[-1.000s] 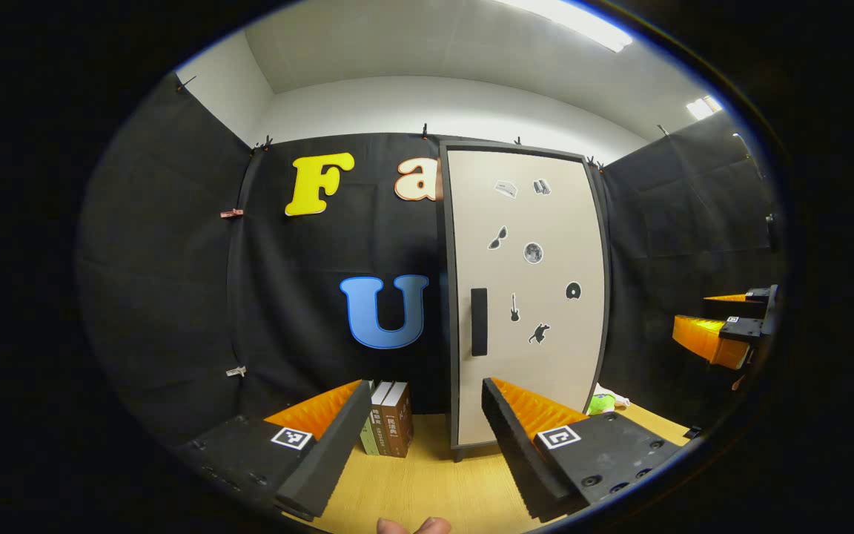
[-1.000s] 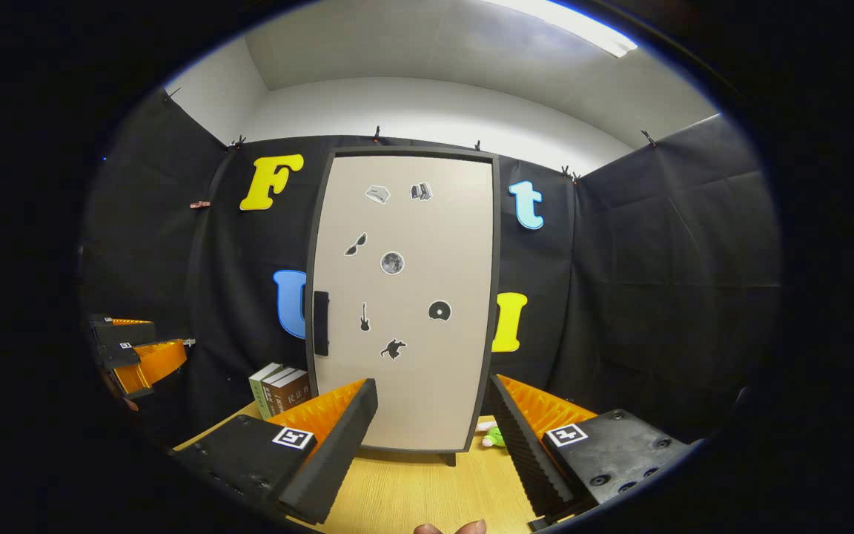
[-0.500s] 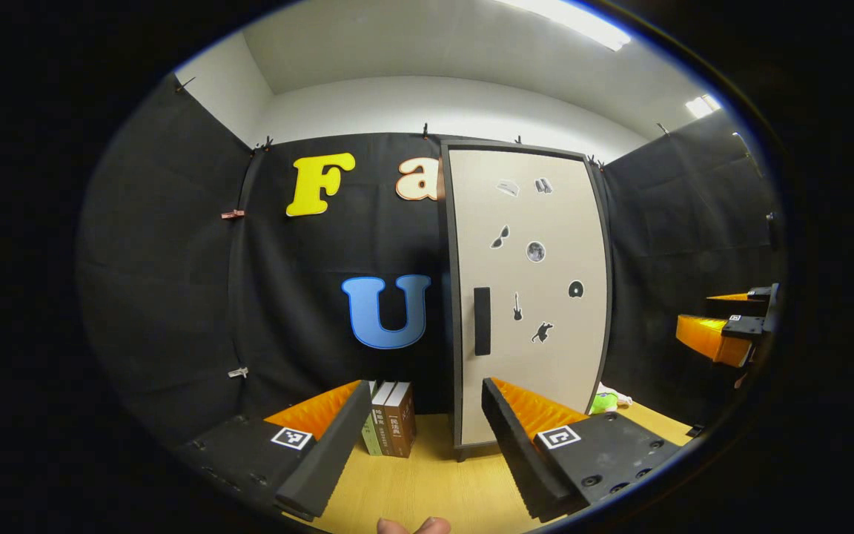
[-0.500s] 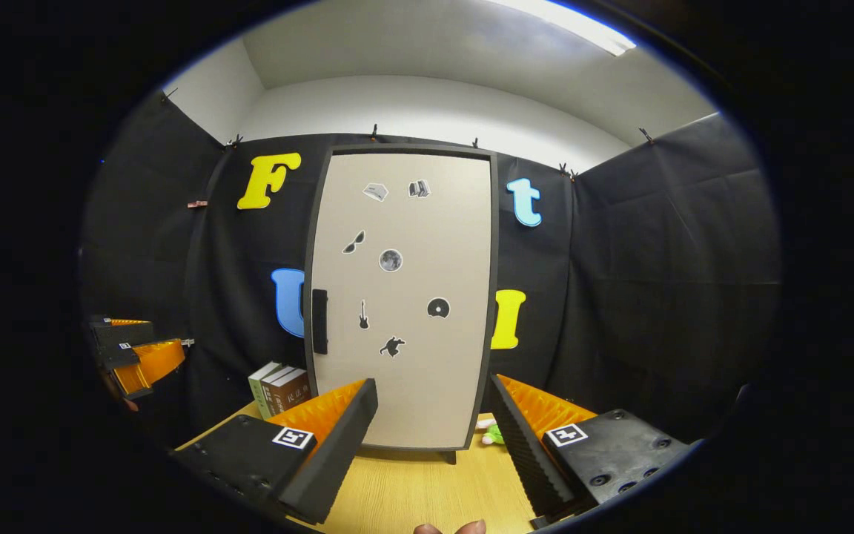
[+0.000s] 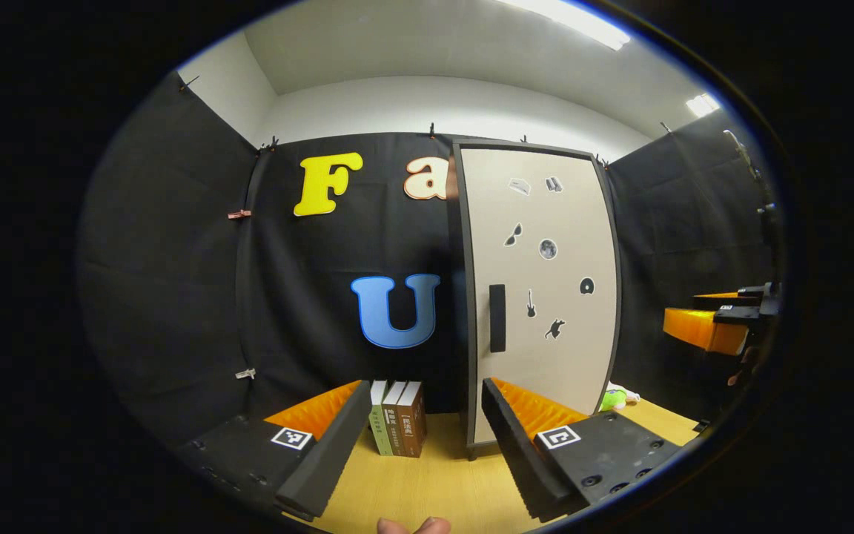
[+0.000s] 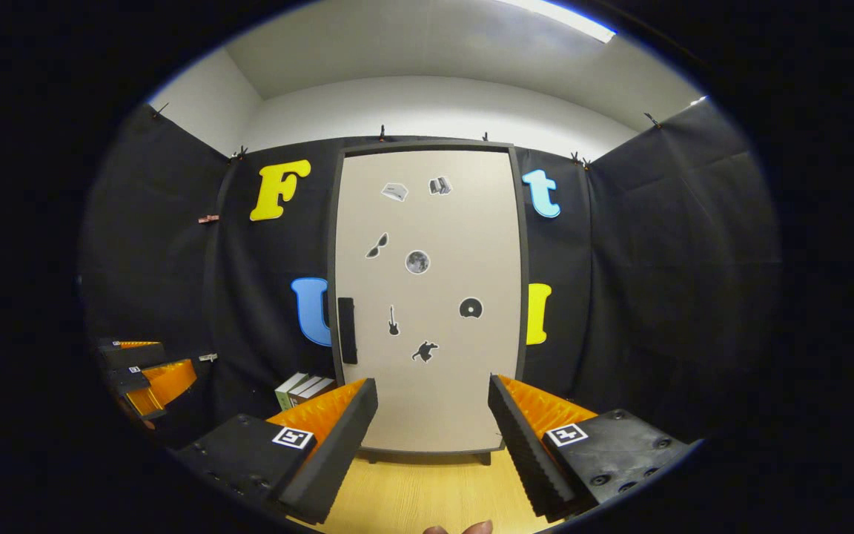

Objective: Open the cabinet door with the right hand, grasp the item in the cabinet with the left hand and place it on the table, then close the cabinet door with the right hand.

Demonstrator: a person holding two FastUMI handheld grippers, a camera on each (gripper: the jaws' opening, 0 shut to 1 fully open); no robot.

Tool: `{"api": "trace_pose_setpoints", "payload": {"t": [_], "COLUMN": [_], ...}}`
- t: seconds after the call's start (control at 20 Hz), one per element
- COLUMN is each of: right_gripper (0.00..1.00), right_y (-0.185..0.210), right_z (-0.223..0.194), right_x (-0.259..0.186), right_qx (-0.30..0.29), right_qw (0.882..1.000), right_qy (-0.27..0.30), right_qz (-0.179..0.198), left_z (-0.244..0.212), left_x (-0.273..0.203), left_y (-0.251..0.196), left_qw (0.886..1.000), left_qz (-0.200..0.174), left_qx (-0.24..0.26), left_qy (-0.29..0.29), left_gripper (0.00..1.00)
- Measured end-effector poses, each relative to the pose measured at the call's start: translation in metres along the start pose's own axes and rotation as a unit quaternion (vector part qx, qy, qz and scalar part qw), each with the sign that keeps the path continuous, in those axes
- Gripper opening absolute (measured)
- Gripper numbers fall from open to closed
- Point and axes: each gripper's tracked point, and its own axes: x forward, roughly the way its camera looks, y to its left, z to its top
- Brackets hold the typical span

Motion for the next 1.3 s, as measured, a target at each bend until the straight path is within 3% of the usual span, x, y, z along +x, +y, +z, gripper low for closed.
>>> {"api": "trace_pose_setpoints", "payload": {"t": [0.4, 0.8, 1.1, 1.3], "right_gripper": [0.98, 0.98, 0.98, 0.97], "right_y": [0.055, 0.118, 0.135, 0.145], "right_z": [0.002, -0.035, -0.061, -0.063], "right_x": [0.060, 0.167, 0.240, 0.263], "right_qx": [0.017, 0.001, -0.004, -0.020], "right_qw": [1.000, 0.999, 0.999, 0.999], "right_qy": [-0.007, 0.014, 0.021, 0.013], "right_qz": [0.021, 0.043, 0.033, 0.031], "left_z": [-0.019, -0.039, -0.059, -0.066], "left_x": [0.004, 0.012, 0.011, 0.008], "left_y": [0.041, 0.087, 0.118, 0.130], "left_qw": [1.000, 0.998, 0.996, 0.994], "left_qz": [0.021, 0.048, 0.071, 0.084], "left_qx": [-0.015, -0.021, -0.029, -0.026], "left_qy": [0.012, 0.030, 0.052, 0.058], "left_gripper": [0.95, 0.95, 0.95, 0.95]}}
